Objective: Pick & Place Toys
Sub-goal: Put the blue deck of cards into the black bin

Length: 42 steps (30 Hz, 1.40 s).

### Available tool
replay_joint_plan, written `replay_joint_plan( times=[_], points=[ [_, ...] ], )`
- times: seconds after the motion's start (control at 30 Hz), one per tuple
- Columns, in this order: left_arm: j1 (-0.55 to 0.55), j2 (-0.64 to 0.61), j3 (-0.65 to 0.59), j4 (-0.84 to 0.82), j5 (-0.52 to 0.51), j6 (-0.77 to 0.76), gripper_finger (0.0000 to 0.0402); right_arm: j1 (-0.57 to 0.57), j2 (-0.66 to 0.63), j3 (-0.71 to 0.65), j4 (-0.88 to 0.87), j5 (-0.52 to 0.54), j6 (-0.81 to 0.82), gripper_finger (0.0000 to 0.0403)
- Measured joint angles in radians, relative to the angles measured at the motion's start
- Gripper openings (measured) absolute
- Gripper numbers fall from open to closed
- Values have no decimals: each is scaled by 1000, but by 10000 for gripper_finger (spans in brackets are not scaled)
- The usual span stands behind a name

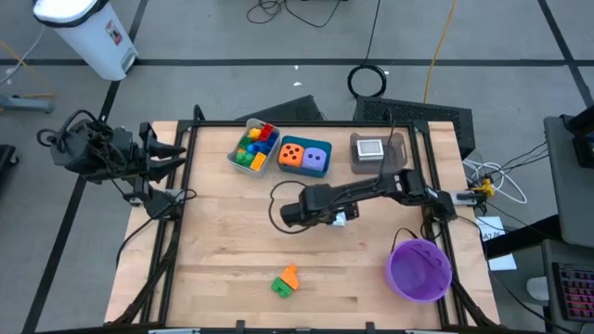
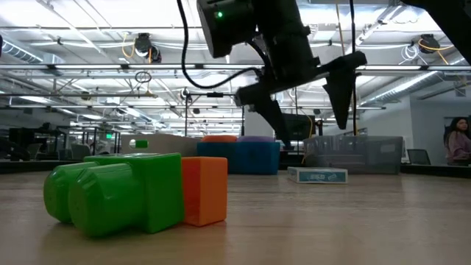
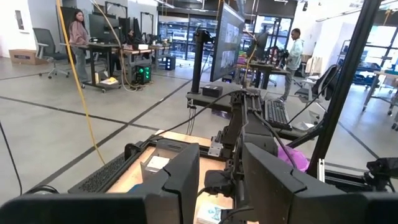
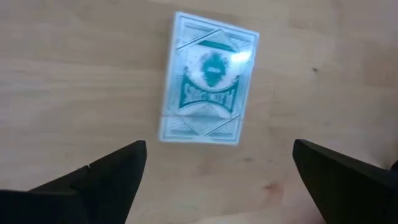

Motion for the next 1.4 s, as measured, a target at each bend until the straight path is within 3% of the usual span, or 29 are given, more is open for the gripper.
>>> replay_joint_plan(
  times=[0.37,1.0,1.4],
  points=[
    [0,0,0,0,0,-1,127,9,0,-66,26,83,23,396],
    [0,0,0,1,0,-26,127,-42,-11,-244,211,29,-3,394],
    [1,0,0,3,-1,-25,127,-50,-181,-530,555,23,111,393]
  ],
)
